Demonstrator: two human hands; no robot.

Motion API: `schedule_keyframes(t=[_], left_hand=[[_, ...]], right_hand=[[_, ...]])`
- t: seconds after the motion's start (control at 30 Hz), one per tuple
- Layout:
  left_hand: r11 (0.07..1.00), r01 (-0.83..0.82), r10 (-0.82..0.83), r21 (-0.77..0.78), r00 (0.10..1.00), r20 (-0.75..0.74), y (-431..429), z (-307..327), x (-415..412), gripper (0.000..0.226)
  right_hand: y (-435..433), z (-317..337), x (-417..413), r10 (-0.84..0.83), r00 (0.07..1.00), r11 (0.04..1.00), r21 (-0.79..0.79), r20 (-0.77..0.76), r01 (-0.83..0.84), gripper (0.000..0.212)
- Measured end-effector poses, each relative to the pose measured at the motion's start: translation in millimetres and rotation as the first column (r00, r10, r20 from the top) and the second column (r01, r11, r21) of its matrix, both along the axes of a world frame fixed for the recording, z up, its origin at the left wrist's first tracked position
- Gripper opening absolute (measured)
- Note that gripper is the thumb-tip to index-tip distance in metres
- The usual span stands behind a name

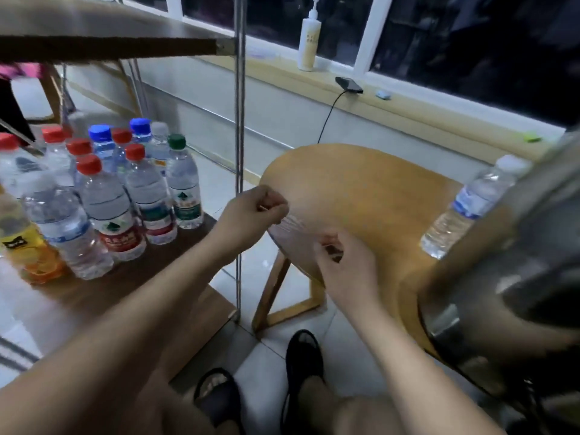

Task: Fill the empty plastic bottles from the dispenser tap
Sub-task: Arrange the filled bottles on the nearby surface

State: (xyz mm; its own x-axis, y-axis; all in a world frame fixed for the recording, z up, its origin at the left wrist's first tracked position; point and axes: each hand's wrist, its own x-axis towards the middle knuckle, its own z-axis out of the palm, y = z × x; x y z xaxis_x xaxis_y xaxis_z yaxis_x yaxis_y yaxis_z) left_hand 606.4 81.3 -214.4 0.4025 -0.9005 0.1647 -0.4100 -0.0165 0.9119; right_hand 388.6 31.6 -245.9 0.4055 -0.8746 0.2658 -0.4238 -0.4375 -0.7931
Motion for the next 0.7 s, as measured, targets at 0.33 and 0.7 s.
schedule_keyframes(t=[0.33, 0.7], left_hand=[[0.909, 0.413, -0.414, -0.045, 0.910, -0.013, -148.3, 42.9, -86.6, 0.017], [0.739, 0.674, -0.672, 0.013, 0.738, -0.056, -220.2, 80.8, -169.4, 0.068]], right_hand=[[-13.2, -8.2, -28.0, -0.156, 0.983, 0.985, 0.089, 0.096, 0.147, 0.015], [-14.3, -13.9, -24.3, -0.168, 0.983, 0.985, 0.058, 0.078, 0.164, 0.009]])
